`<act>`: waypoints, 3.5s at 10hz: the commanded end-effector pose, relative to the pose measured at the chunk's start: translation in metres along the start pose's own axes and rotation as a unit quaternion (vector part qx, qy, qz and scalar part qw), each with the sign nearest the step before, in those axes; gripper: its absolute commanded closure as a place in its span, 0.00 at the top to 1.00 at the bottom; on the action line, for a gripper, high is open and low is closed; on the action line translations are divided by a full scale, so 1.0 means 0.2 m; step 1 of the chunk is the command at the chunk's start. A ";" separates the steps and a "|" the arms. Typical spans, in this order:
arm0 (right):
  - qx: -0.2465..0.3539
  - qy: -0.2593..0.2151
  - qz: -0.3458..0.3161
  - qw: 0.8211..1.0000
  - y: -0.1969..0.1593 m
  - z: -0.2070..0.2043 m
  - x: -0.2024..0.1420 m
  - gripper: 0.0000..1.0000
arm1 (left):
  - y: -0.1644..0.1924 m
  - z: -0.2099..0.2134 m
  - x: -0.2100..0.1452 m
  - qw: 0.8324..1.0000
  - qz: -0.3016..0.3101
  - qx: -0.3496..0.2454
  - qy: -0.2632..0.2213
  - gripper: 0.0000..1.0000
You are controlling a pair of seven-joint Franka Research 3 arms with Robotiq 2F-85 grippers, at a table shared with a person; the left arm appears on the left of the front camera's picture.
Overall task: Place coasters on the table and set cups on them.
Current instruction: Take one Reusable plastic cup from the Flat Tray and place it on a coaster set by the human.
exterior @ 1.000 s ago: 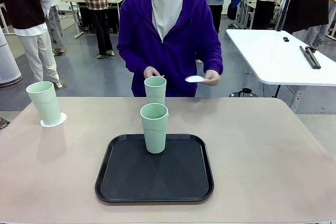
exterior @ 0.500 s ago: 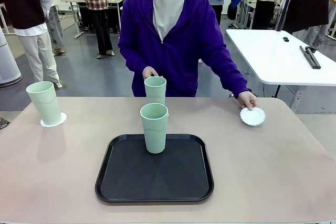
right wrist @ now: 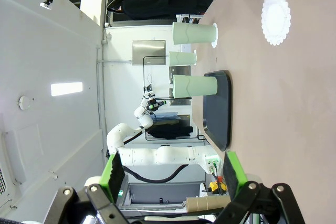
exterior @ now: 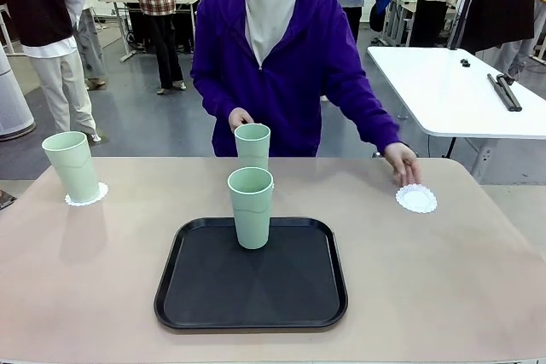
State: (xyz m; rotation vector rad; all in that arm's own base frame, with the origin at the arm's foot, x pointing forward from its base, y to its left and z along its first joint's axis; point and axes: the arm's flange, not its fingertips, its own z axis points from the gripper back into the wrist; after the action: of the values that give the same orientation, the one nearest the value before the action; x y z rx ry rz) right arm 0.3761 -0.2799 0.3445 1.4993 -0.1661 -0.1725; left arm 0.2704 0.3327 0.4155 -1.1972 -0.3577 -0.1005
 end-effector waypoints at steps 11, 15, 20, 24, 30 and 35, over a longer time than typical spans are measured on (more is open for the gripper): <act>0.002 0.001 0.000 1.000 0.00 0.00 0.00 1.00 | 0.00 0.01 -0.01 1.000 0.000 -0.003 -0.001 1.00; -0.044 0.011 0.035 0.998 0.09 -0.09 0.00 1.00 | 0.00 0.01 -0.01 1.000 0.000 -0.003 -0.001 1.00; -0.204 0.093 0.232 0.947 0.87 -0.73 -0.14 1.00 | 0.00 0.01 -0.01 1.000 0.000 -0.003 -0.001 1.00; -0.318 0.229 0.417 0.820 1.04 -1.36 -0.67 1.00 | 0.00 0.01 -0.01 1.000 0.000 -0.003 -0.001 1.00; -0.366 0.272 0.498 0.738 0.77 -1.77 -0.83 1.00 | 0.00 0.01 -0.01 1.000 0.000 -0.003 -0.001 1.00; -0.371 0.289 0.491 0.733 0.92 -1.76 -0.84 1.00 | 0.00 0.01 -0.01 1.000 0.000 -0.003 -0.001 1.00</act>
State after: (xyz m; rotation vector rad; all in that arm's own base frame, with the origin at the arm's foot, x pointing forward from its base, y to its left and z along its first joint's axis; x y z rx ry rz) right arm 0.2923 0.1110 0.5048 0.4594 -0.3246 0.9935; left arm 0.2705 0.3321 0.4143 -1.1999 -0.3552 -0.0996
